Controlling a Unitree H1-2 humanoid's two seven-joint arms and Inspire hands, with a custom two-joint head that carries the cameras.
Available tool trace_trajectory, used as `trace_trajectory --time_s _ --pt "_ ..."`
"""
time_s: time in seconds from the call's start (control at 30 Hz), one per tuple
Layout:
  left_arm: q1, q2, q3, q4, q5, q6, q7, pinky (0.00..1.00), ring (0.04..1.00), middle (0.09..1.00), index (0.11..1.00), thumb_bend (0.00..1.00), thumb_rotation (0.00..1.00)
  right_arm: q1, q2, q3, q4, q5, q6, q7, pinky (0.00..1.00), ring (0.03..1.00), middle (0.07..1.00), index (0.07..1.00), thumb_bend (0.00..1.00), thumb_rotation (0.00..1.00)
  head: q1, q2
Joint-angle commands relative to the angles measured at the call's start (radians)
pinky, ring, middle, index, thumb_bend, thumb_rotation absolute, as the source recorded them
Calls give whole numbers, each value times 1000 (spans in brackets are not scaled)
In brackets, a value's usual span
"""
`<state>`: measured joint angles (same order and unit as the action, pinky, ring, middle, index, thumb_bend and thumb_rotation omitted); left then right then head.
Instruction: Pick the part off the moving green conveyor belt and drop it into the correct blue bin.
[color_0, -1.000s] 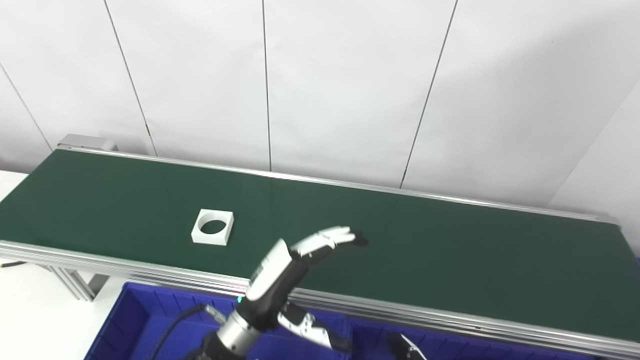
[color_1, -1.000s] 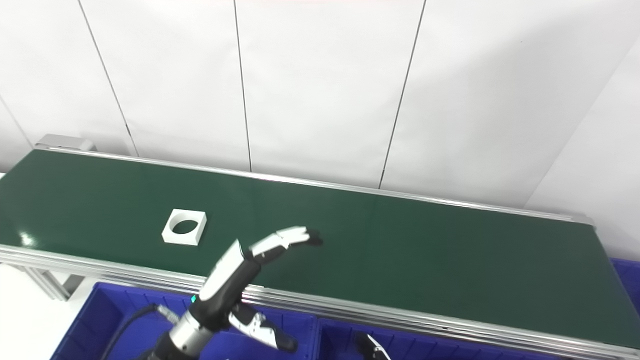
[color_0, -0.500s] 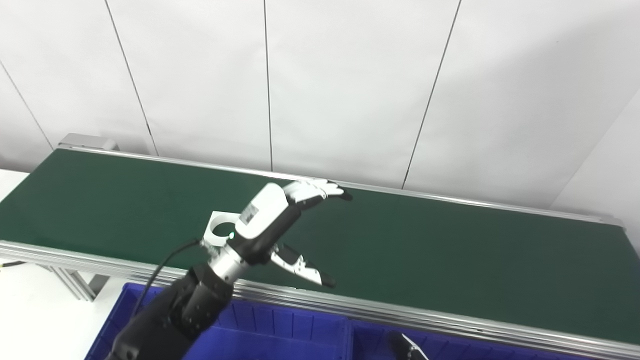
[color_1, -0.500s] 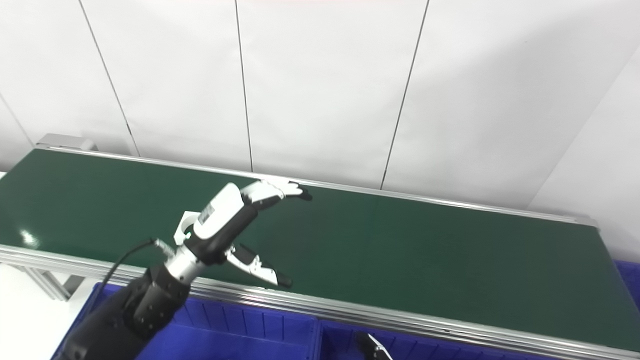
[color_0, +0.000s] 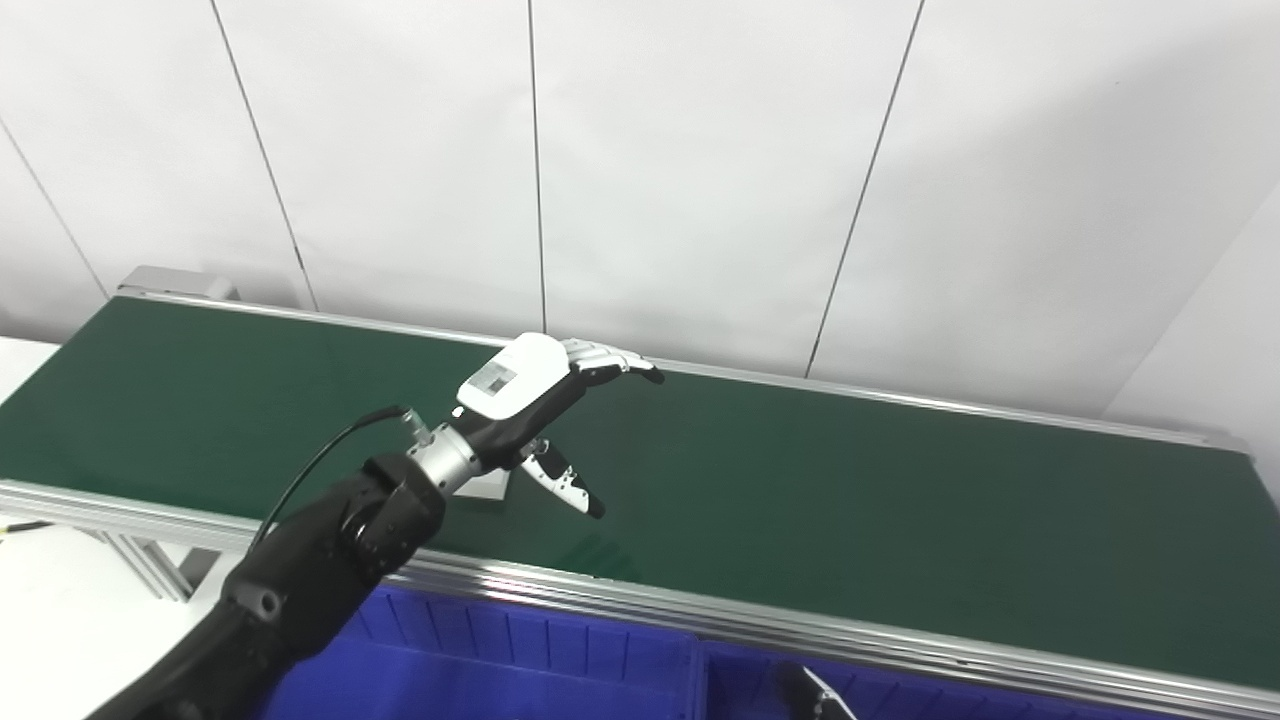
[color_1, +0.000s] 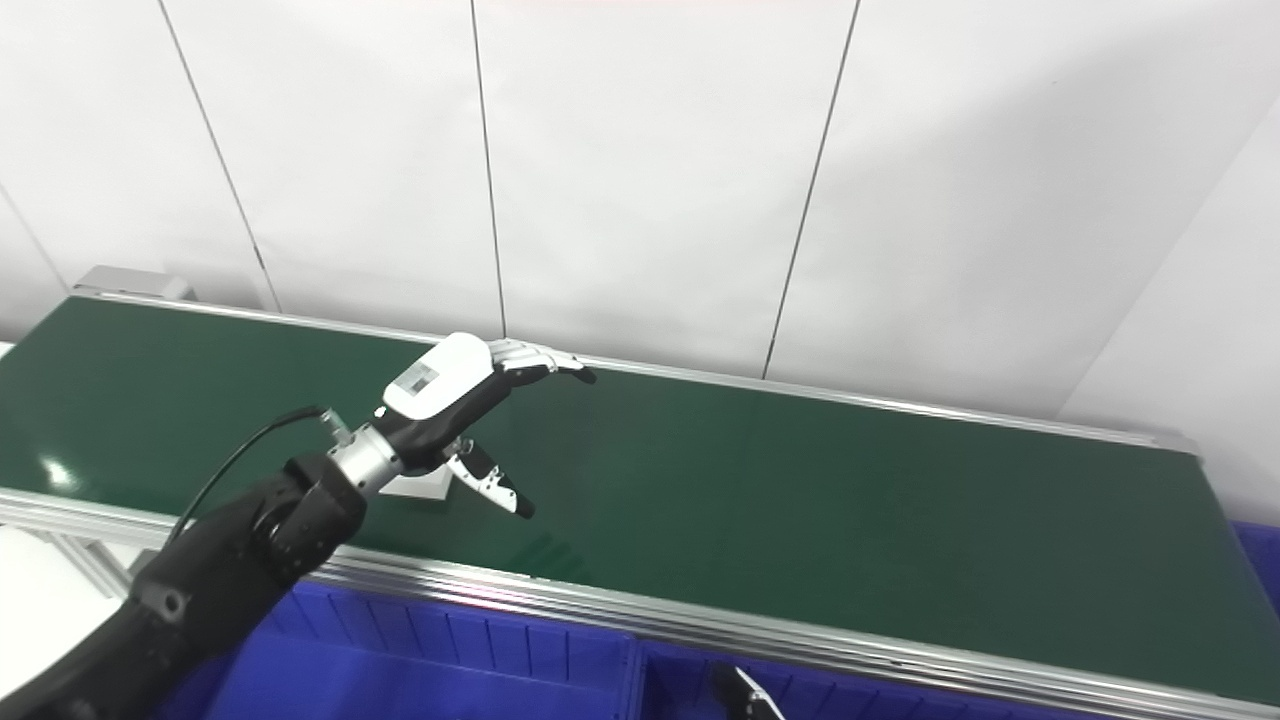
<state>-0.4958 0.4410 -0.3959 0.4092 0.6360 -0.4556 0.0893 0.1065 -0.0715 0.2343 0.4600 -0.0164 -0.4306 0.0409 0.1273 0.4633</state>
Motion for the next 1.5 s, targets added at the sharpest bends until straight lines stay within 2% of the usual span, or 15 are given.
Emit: trace_trajectory --time_s 0.0,0.07,0.2,0.3,0.5,0.53,0.63,0.77,0.9,1.03,1.13,1.27,1.37,1.47 --pt "-65 27 1 11 8 -14 -16 783 804 814 786 1000 53 -7 11 -8 -13 7 -39 12 910 896 867 857 762 969 1 1" --pt "-91 35 -10 40 23 -12 -52 769 802 819 795 1000 20 -6 11 -9 -15 7 -39 15 914 898 867 856 762 969 1 0" --pt "-129 44 -15 74 21 4 -157 629 798 841 823 1000 0 -6 9 -5 -18 1 -39 13 908 899 872 863 745 972 2 0" --pt "-157 46 -17 107 23 26 -224 580 786 848 836 1000 0 -5 9 -2 -20 -1 -39 9 906 900 873 860 742 972 3 0" --pt "-177 39 -33 126 55 61 -284 650 803 850 849 1000 0 -6 12 -3 -19 -2 -39 2 888 887 865 853 751 958 3 1" --pt "-179 38 -38 129 62 66 -292 706 814 855 853 1000 0 -5 13 -3 -20 -2 -39 1 891 887 865 853 748 957 3 1" --pt "-191 40 -74 143 117 62 -294 760 812 846 845 1000 0 -5 14 -4 -17 0 -39 3 896 889 865 854 747 958 3 3" --pt "-203 38 -94 163 148 73 -304 780 816 845 840 1000 0 -2 17 -10 -17 6 -39 12 898 890 866 855 744 955 3 3" --pt "-210 38 -97 182 150 82 -309 747 813 847 843 1000 0 -5 16 -9 -14 2 -39 7 886 885 862 855 741 955 3 3" --pt "-219 29 -125 238 224 86 -224 748 804 840 842 1000 3 -5 24 -21 -11 14 -39 29 899 893 867 858 743 947 2 3" --pt "-224 13 -154 296 292 89 -106 748 793 826 834 1000 12 -5 25 -18 -13 5 -39 23 903 895 867 857 746 955 -3 4" --pt "-225 -19 -176 353 350 135 14 763 802 837 830 1000 3 -3 26 -17 -16 5 -39 27 915 901 873 857 760 956 -5 2" --pt "-231 -31 -188 380 369 153 60 764 805 841 826 1000 0 -2 27 -16 -15 3 -39 25 904 896 874 858 769 952 -5 2" --pt "-242 -40 -196 398 382 178 71 781 817 848 829 1000 9 -3 30 -17 -15 5 -39 26 898 890 869 853 755 947 -4 2"
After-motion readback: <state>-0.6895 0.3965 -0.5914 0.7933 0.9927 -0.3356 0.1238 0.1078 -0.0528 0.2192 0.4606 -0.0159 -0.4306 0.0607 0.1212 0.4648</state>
